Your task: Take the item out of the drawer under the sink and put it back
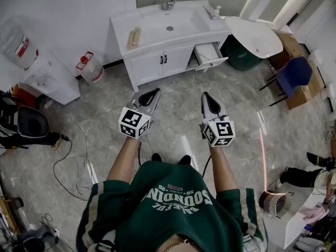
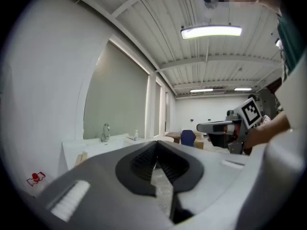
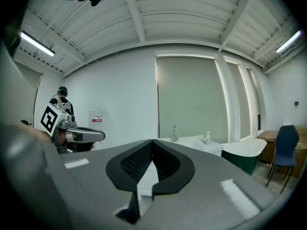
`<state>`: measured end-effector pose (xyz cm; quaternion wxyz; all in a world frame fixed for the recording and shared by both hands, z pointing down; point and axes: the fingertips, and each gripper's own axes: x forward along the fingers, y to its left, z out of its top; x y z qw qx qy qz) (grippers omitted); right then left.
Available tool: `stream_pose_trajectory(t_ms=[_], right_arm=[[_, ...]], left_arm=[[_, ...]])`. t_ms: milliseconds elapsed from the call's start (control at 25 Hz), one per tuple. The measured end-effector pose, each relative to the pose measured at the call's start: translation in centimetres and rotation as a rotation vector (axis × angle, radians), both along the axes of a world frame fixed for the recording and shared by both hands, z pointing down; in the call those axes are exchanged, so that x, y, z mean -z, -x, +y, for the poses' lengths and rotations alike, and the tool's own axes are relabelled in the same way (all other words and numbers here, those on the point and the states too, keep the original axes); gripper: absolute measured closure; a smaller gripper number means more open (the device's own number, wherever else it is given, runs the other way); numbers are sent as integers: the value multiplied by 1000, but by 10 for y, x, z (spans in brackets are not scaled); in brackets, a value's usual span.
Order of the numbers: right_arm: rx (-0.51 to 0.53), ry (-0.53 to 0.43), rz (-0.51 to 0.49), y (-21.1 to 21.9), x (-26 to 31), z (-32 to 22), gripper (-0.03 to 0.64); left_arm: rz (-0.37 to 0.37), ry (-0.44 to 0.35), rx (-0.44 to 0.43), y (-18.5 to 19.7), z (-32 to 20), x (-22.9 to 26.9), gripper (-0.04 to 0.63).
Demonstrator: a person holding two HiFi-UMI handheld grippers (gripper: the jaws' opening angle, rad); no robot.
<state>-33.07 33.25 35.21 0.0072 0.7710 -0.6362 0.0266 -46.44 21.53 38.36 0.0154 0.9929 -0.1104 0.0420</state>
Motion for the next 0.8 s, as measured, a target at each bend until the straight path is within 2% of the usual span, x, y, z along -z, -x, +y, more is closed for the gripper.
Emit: stream_pose_trajectory(t_ms=[280, 800], right_arm=[[-14, 24, -36, 0, -10, 4, 615], [-27, 50, -23, 15, -16, -5, 615]], left_arm=[[9, 14, -12, 0, 1, -1, 545], [-7, 30, -56, 1, -10, -17, 545]])
